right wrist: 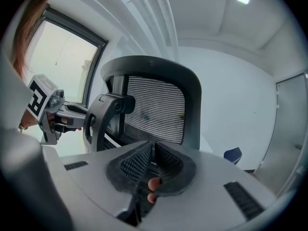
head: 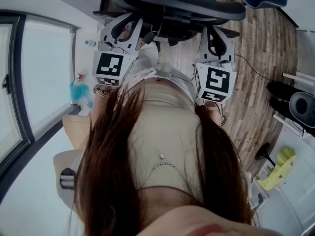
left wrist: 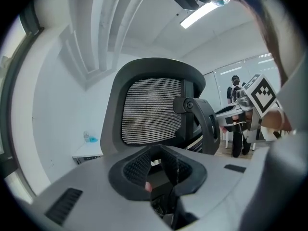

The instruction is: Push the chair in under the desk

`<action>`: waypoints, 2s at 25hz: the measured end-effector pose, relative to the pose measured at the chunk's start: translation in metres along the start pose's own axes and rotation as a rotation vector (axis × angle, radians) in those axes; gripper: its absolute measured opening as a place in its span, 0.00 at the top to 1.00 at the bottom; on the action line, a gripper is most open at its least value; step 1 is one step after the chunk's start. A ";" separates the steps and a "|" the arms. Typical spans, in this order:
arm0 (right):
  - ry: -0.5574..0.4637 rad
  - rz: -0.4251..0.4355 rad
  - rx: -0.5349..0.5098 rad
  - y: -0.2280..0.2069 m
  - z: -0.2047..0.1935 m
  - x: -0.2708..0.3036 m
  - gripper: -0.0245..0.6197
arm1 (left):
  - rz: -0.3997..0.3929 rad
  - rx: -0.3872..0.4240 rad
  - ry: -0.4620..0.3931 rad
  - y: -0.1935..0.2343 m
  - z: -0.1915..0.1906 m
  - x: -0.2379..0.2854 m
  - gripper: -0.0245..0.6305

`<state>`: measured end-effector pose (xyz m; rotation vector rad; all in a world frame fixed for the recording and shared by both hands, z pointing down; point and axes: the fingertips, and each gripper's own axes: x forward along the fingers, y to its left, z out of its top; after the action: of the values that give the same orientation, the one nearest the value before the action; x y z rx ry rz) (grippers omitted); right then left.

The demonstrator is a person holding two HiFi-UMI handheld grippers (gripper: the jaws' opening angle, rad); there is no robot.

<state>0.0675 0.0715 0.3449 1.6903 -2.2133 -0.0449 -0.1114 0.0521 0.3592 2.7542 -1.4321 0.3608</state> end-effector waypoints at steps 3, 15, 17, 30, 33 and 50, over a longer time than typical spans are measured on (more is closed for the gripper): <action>0.016 0.013 0.002 0.001 -0.005 0.000 0.90 | -0.007 0.006 0.011 -0.001 -0.004 0.000 0.88; 0.071 0.052 -0.028 0.008 -0.017 -0.001 0.77 | -0.034 0.041 0.040 -0.006 -0.011 -0.002 0.79; 0.079 0.055 -0.037 0.009 -0.020 -0.001 0.76 | -0.042 0.055 0.050 -0.007 -0.013 -0.003 0.76; 0.138 0.088 -0.135 0.012 -0.035 0.004 0.65 | -0.080 0.146 0.082 -0.013 -0.021 0.001 0.64; 0.151 0.086 -0.161 0.011 -0.039 0.005 0.64 | -0.077 0.172 0.087 -0.014 -0.022 0.001 0.64; 0.177 0.113 -0.197 0.011 -0.045 0.013 0.60 | -0.096 0.214 0.083 -0.009 -0.022 0.009 0.62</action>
<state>0.0675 0.0704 0.3930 1.4071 -2.0937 -0.0788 -0.1032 0.0524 0.3836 2.9188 -1.3070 0.6526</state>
